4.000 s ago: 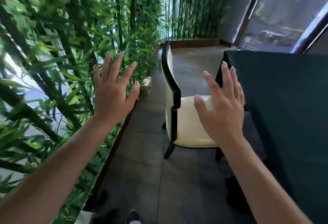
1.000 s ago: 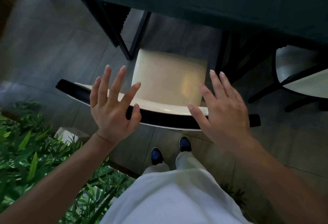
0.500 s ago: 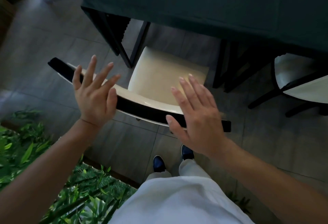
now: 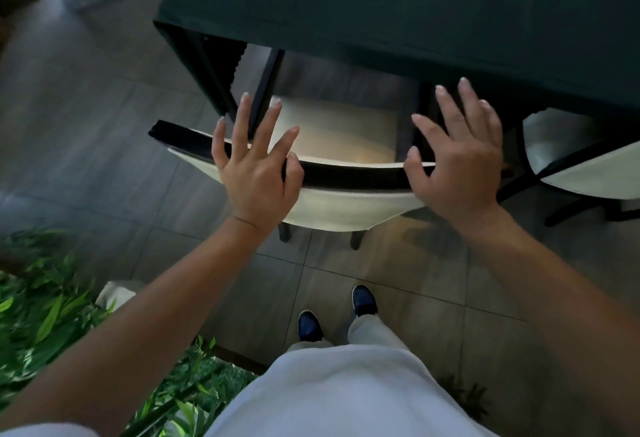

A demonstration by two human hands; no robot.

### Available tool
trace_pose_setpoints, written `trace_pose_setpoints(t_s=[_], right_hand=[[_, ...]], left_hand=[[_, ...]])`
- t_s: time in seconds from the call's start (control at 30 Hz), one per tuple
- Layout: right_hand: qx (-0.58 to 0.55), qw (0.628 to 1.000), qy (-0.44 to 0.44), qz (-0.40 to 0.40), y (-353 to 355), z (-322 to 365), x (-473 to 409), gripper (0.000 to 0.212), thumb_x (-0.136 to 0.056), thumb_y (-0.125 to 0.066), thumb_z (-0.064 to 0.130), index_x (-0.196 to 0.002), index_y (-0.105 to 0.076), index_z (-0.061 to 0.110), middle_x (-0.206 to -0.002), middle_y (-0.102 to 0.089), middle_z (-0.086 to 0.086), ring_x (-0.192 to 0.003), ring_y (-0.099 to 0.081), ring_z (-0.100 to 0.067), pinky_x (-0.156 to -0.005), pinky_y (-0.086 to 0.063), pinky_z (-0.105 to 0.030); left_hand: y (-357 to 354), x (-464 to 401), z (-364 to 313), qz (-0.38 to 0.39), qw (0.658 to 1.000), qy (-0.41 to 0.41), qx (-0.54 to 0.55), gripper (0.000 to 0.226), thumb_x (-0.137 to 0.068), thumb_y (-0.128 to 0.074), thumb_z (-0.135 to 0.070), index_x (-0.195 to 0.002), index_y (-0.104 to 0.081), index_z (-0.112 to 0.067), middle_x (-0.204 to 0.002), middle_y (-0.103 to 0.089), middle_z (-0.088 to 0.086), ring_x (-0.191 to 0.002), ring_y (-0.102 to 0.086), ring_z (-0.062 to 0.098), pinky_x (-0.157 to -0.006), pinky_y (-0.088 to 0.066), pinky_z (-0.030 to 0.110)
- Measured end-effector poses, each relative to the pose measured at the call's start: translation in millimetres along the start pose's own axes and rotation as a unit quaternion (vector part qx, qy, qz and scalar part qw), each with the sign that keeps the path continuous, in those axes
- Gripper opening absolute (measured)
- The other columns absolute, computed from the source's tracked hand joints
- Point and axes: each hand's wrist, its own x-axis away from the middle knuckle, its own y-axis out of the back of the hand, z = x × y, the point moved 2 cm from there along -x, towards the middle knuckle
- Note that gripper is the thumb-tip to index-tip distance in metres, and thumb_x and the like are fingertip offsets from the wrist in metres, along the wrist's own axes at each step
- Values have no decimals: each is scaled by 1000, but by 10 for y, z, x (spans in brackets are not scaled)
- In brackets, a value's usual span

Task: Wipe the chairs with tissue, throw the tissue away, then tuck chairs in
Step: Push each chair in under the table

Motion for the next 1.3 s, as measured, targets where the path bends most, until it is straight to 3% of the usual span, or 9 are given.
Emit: trace_pose_setpoints(t_s=[0.1, 0.37, 0.63, 0.77, 0.93, 1.1, 1.3], right_hand=[[21, 996, -78, 40, -53, 95, 70, 51, -104, -39, 46, -139, -62, 18, -162, -39, -11, -156, -23, -31, -125, -18, -52], [21, 996, -35, 77, -198, 628, -125, 71, -104, -21, 63, -149, -52, 17, -165, -34, -10, -156, -22, -29, -124, -22, -52], [29, 997, -10, 65, -337, 571, -346, 76, -101, -25, 69, -146, -56, 17, -163, -36, -12, -152, -33, -30, -113, -37, -48], [49, 995, -66, 54, -381, 214, -516, 71, -99, -31, 64, -148, -54, 17, -161, -40, -11, -152, -32, -30, -120, -30, -49], [63, 987, -128, 80, -414, -97, -710, 74, -97, -31, 60, -156, -40, 18, -166, -30, -13, -156, -19, -31, -125, -16, -53], [49, 987, -130, 86, -577, 275, -952, 72, -99, -27, 61, -157, -39, 21, -166, -29, -13, -156, -19, -31, -124, -18, -53], [41, 994, -96, 41, -788, 537, -1173, 65, -102, -31, 58, -148, -53, 17, -159, -43, -15, -148, -38, -34, -111, -35, -50]], left_hand=[[-78, -66, 48, -13, 1000, -12, -3, 38, -98, -43, -28, -115, -76, -24, -151, -54, -2, -148, -38, 35, -116, -29, 60], [-260, -359, 745, -18, 999, -27, 12, 40, -98, -40, -28, -110, -78, -24, -147, -58, -3, -148, -38, 38, -116, -30, 61], [-345, -536, 808, -32, 999, -10, 21, 41, -96, -40, -26, -110, -79, -23, -147, -58, -2, -148, -36, 39, -117, -26, 63], [-462, -646, 480, -37, 999, -9, 20, 36, -96, -45, -26, -105, -79, -25, -148, -57, -2, -148, -38, 38, -116, -29, 62], [-636, -789, 213, -32, 999, -16, 7, 29, -93, -50, -26, -97, -80, -27, -144, -61, -1, -147, -39, 34, -115, -31, 58], [-839, -1060, 749, -41, 999, -12, 13, 33, -90, -48, -23, -88, -80, -23, -133, -68, 0, -143, -44, 36, -116, -29, 61], [-961, -1306, 1149, -53, 998, -21, 30, 41, -94, -40, -24, -96, -80, -20, -134, -67, 4, -142, -43, 41, -115, -27, 66]])
